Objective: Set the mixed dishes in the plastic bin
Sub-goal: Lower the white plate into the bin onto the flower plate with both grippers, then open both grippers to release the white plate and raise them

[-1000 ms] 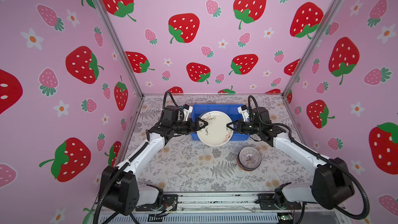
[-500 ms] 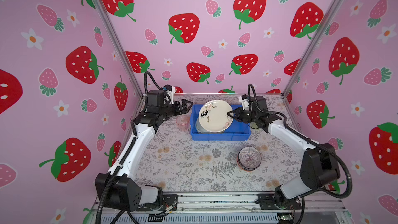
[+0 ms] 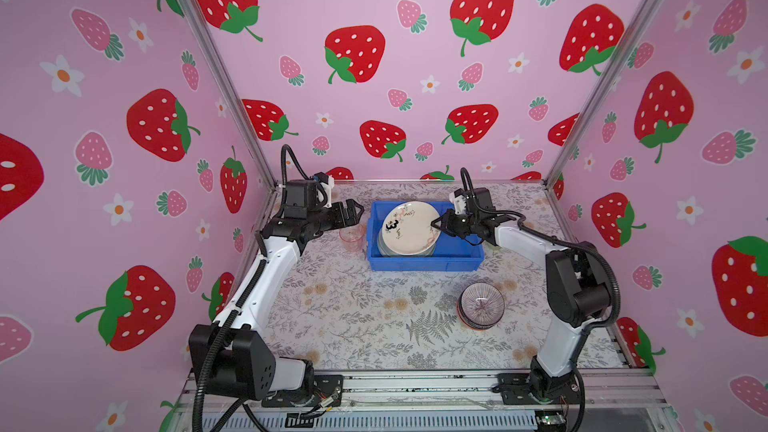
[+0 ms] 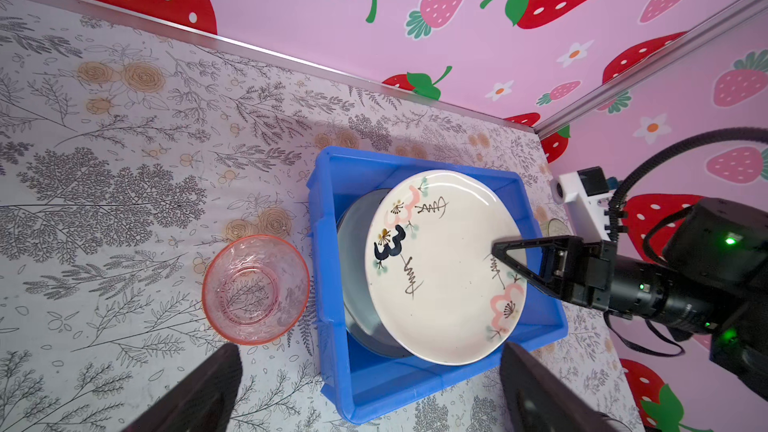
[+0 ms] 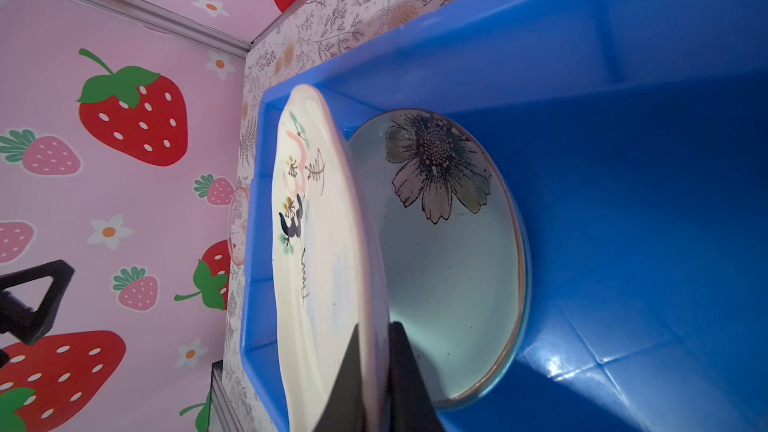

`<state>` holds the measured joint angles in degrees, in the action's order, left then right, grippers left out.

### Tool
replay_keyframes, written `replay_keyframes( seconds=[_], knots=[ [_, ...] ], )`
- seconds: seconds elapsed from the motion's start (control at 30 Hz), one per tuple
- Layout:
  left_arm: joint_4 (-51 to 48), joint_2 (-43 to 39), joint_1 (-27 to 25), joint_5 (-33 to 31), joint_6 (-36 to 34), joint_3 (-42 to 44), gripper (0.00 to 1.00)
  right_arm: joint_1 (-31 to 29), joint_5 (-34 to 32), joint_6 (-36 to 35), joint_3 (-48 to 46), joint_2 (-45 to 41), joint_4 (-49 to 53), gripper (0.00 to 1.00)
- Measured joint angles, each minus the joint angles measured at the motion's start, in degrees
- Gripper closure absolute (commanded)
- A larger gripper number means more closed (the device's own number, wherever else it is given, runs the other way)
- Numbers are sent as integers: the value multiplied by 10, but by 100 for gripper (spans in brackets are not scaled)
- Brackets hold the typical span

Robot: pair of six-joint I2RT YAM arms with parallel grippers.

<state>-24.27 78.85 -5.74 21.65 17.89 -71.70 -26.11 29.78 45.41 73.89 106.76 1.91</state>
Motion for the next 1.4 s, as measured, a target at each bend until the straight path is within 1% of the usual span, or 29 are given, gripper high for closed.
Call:
replay_keyframes(
  seconds=[0.27, 0.43, 0.8, 1.27, 1.4],
  knots=[
    [0, 1, 10, 0, -1, 0, 1, 0, 0, 14, 9, 40, -35, 100],
    [0, 4, 23, 11, 3, 0, 1, 0, 1, 19, 9, 60, -45, 100],
    [2, 14, 36, 30, 15, 0, 1, -7, 5, 26, 9, 73, -58, 100],
    [4, 14, 38, 40, 19, 0, 1, -7, 5, 26, 4, 73, -71, 77],
    [4, 15, 38, 41, 19, 0, 1, -8, 4, 22, 4, 73, -70, 69]
  ],
)
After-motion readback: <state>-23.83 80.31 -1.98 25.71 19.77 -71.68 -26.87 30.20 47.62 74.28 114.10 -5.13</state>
